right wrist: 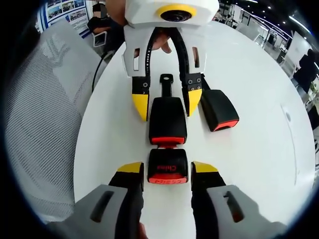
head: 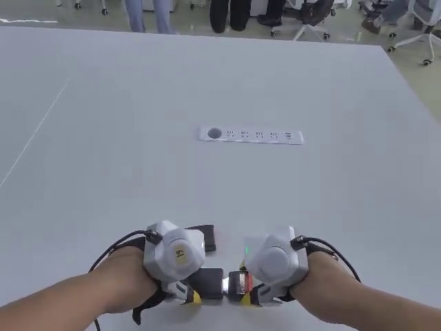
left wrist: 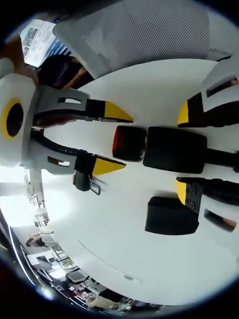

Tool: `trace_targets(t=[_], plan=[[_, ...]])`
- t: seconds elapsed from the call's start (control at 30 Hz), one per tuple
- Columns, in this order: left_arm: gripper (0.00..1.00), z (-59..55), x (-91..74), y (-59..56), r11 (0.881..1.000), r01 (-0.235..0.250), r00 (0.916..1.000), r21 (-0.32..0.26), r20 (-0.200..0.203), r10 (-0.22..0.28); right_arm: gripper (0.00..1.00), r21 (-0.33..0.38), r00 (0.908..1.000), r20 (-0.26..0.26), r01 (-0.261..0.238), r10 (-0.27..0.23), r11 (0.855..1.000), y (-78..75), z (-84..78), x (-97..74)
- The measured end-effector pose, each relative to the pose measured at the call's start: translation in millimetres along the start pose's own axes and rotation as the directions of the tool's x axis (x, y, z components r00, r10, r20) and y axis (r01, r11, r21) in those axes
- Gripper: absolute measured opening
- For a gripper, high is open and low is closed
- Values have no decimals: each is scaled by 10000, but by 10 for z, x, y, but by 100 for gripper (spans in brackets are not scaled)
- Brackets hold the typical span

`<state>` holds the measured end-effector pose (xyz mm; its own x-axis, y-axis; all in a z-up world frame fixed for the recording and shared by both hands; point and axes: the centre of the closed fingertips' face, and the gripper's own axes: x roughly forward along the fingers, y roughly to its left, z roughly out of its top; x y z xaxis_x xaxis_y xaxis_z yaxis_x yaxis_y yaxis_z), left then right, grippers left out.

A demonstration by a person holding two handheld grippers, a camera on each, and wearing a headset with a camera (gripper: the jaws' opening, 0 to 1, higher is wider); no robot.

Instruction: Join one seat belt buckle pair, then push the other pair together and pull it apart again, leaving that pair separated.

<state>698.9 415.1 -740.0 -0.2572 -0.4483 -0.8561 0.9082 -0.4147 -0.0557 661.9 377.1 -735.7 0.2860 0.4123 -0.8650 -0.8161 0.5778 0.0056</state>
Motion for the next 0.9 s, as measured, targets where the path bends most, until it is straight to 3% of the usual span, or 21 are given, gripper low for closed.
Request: trace_targets(t=[0.23,0.53,0.9], plan=[[40,64,-118,0,9998,-160,9997,147,162,158,35,144,9991,252,334,-338,9993,-60,80,-122],[39,241,-296,242,9965,-832,9951,25,535,829,32,289,9938,647,883,-900,9957,-247,100,-404],[41,166,-273,574,9927,-1205,9925,46,208,1204,33,760,9869,67,1603,-1613,9841,-662,-407,-650]])
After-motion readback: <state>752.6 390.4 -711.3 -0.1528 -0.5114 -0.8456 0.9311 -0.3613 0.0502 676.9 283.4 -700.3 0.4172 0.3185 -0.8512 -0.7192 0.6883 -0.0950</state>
